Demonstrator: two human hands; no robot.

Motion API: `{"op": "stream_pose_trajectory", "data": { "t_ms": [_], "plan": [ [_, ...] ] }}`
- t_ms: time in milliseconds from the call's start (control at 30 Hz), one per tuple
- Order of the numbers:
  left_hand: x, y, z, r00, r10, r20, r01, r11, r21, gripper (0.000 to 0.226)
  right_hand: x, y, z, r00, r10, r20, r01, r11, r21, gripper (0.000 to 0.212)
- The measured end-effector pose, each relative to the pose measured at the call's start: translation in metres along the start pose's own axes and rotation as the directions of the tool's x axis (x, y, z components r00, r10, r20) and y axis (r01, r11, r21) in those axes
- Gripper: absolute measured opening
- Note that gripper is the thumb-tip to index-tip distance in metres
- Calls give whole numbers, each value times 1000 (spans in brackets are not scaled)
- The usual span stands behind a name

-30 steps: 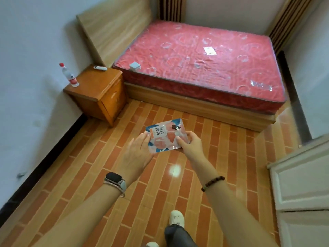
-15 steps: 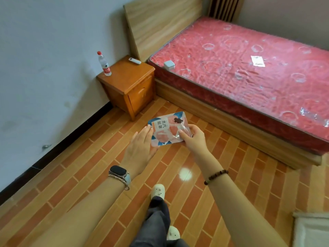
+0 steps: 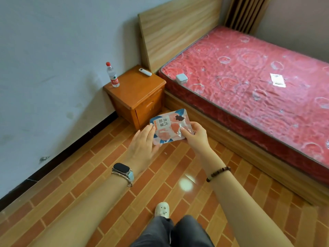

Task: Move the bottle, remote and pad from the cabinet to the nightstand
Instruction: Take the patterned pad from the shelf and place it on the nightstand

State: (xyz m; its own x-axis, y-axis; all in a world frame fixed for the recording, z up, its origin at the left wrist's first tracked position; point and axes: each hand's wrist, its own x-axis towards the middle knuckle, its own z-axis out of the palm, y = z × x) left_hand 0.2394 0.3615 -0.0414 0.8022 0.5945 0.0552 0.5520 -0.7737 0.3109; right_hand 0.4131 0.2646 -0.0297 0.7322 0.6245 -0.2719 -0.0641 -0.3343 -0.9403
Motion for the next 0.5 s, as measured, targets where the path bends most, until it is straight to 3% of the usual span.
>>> {"op": "stream_pose_trajectory", "data": {
  "t_ms": [500],
  "plan": [
    [150, -60, -15, 995, -95, -38, 98, 991, 93, 69, 171, -55, 51, 993, -10, 114, 16, 998, -53, 18]
  ]
}}
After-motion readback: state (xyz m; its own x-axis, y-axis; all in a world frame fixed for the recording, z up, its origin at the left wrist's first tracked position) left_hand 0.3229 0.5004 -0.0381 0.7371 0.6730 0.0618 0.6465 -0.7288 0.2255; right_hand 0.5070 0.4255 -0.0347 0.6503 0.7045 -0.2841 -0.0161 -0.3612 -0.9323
